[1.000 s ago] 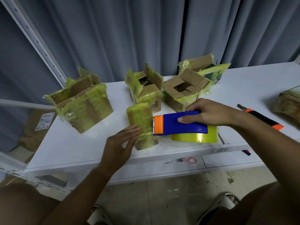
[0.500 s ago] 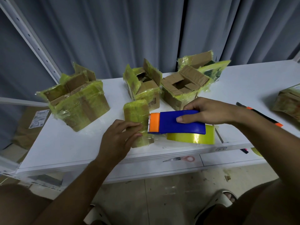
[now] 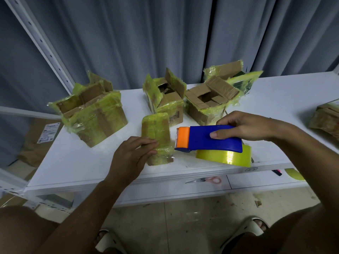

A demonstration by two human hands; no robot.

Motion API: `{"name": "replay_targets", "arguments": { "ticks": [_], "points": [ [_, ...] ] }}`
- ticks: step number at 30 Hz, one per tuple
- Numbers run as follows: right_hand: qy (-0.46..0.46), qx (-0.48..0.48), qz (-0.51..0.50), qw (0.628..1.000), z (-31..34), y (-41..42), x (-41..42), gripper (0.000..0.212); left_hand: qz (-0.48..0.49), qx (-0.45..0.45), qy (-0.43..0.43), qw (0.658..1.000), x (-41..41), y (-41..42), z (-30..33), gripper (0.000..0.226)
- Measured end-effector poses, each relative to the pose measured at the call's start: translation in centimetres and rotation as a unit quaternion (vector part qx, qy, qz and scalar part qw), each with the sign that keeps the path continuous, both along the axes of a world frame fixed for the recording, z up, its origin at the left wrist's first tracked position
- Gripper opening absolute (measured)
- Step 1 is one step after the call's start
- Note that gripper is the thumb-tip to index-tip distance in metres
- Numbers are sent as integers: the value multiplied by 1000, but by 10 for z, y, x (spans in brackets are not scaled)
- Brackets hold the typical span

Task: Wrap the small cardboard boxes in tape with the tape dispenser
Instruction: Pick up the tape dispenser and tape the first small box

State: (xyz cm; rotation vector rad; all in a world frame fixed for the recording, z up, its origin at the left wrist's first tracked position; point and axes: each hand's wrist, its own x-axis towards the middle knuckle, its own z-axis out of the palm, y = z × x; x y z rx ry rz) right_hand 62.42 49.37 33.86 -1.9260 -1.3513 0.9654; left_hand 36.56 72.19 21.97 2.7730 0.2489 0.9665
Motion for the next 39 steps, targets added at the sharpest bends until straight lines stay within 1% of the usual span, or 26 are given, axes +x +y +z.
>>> {"name": "replay_targets", "arguments": {
  "ticks": [2, 4, 7, 10, 13, 15, 16, 19, 20, 22, 26, 29, 33, 37, 39],
  "points": [
    [4, -2, -6, 1000, 0, -1, -2, 34, -3, -7, 6, 1000, 1, -2, 2, 30],
    [2, 3, -17, 1000, -4, -1, -4, 36, 0, -6, 15, 1000, 3, -5, 4, 31],
    [-28, 8, -24, 999, -12, -1, -4, 48, 6, 16, 28, 999, 6, -12, 11, 32],
    [-58, 4, -14, 998, -15, 0, -3, 58, 21, 38, 40, 998, 15, -26, 19, 38],
    [-68, 0, -13, 998, -15, 2, -2, 72, -2, 17, 73, 997, 27, -34, 14, 45],
    [-71, -4, -17, 997, -15, 5, -1, 77, -11, 1, 98, 995, 31, -33, 7, 50],
    [-69, -5, -17, 997, -16, 6, -1, 77, -8, 8, 105, 994, 32, -31, 4, 50],
    [-60, -5, -16, 998, -15, 6, 0, 71, -16, 52, 102, 993, 32, -23, -6, 40],
    [-50, -7, -16, 999, -13, 4, 0, 67, -25, 52, 94, 994, 31, -20, -8, 41],
    [-27, -7, -16, 999, -9, 0, 1, 56, -30, 38, 80, 996, 31, -17, -9, 40],
    [-13, -9, -3, 1000, -6, -8, 1, 49, -28, 14, 93, 995, 31, -19, -3, 43],
    [-3, -13, -13, 1000, -1, -15, 1, 44, -20, -12, 94, 995, 30, -20, -1, 43],
    [11, -19, -35, 999, 8, -27, 4, 47, -13, -36, 73, 997, 31, -23, 5, 40],
    [-5, -53, -58, 997, 5, -22, -5, 35, -19, -41, 65, 997, 31, -24, 5, 40],
    [-23, -75, -64, 995, 3, -16, -10, 42, -14, -41, 67, 997, 31, -24, 4, 40]
  ]
}}
